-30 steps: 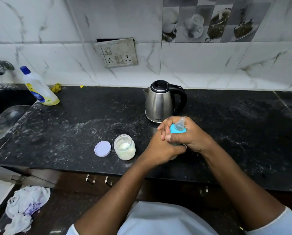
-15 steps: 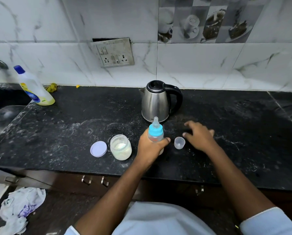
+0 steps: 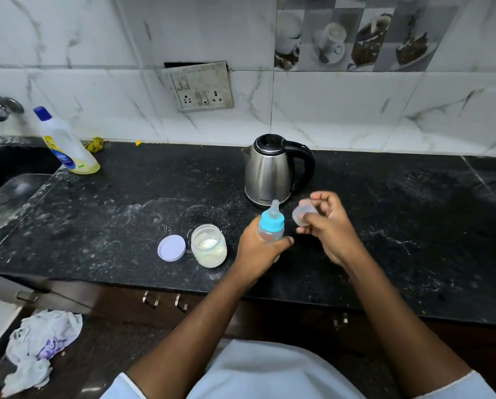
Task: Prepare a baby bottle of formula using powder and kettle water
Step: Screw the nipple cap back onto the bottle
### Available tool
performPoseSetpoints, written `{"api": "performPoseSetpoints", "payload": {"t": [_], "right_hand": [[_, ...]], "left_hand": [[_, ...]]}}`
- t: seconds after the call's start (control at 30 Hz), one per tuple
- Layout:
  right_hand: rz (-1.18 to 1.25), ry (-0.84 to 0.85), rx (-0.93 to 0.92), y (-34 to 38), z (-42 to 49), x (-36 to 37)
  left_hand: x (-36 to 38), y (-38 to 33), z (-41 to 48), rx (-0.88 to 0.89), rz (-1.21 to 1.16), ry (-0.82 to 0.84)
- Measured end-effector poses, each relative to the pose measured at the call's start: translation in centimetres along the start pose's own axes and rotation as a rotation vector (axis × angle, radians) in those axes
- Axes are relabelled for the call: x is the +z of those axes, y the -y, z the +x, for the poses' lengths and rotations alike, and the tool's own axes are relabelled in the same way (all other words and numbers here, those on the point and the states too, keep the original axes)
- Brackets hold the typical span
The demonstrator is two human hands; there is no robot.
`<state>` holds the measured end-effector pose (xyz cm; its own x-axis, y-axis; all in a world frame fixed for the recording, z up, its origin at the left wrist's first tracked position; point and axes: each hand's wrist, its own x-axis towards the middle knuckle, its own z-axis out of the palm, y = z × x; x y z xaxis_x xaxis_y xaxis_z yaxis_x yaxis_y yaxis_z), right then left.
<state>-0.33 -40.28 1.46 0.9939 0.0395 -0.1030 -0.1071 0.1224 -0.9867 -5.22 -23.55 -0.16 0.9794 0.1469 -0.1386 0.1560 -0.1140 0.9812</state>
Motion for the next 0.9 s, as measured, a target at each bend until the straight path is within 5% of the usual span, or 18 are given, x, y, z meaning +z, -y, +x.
{"api": "performPoseSetpoints", "payload": {"t": [0.33,0.6,0.9], "right_hand": [[-0.381,0.26,-0.236,7.9,-2.4,-0.1],[-1.03,0.44,-0.377,10.8,-2.7,-0.1],[-1.22,0.68,-0.338,12.0,-2.3,0.9]], "left_hand": [[0.3,-1.0,-0.1,0.057,-0.016,0.025],[0.2,-1.1,-0.3,0.083,0.029,0.043],[0.1,-2.6,-0.6,0.151,0.184,0.112]]}}
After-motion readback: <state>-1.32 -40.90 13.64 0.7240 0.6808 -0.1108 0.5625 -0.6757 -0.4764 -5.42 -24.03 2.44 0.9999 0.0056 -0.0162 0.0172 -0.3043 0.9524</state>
